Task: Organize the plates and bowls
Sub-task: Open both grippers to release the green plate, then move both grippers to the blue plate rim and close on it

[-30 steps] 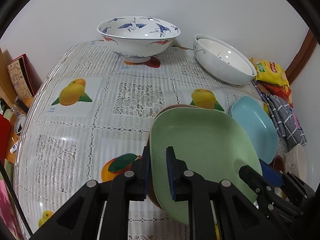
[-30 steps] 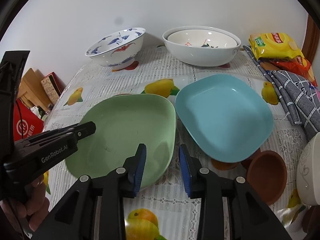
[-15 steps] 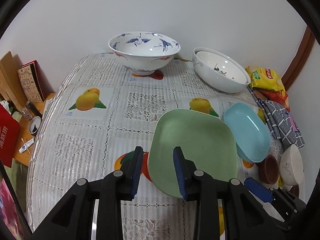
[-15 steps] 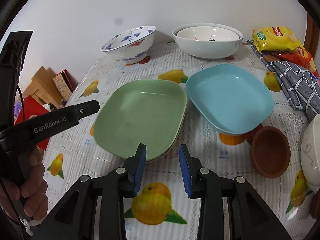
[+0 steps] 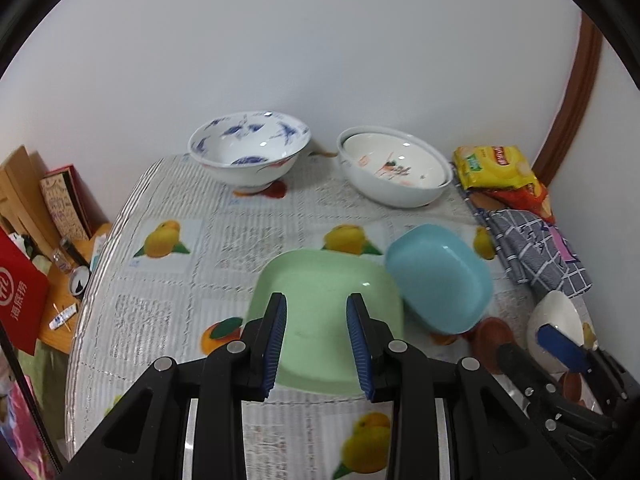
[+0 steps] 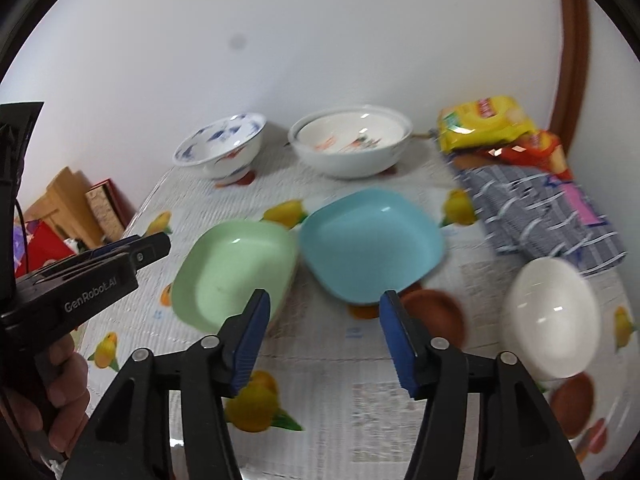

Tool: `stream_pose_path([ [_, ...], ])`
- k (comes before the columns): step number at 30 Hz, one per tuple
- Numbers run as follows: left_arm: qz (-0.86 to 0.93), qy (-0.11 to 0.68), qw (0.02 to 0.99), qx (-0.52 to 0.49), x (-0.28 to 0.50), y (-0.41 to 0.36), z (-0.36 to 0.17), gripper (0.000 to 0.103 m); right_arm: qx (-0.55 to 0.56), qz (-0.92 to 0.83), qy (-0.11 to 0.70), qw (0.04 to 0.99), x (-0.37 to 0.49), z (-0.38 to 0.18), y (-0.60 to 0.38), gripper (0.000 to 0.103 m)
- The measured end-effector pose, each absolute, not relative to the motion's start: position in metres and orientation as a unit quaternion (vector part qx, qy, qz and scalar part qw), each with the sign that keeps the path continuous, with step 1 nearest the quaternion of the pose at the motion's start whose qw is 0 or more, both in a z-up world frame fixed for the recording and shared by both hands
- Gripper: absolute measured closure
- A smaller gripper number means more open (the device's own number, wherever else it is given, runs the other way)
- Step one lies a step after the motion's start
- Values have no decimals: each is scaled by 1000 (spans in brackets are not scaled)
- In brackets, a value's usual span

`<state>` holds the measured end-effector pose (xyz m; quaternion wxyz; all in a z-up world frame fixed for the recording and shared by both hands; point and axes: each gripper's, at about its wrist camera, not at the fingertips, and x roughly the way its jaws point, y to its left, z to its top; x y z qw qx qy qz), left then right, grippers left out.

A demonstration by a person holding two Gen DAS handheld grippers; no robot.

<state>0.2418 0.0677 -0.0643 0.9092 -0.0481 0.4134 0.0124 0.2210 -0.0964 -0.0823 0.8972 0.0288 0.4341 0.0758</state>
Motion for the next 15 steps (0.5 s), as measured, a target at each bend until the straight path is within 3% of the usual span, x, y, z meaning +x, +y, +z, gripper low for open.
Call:
stream_pose_path([
  [4,0,408,912,-35,242,44,-53,74,21,58,413,909,218,-65,-116,36],
  [11,-20,425,904,-38,255,19,-50,74,5,30,385,923,223,-49,-142,33],
  [13,-14,430,902,-37,260,16,-52,73,4,30,380,924,228,-47,-148,27],
  [15,-7,436,899,-36,267,14,-55,63,-3,38,387,921,236,-46,-153,24],
])
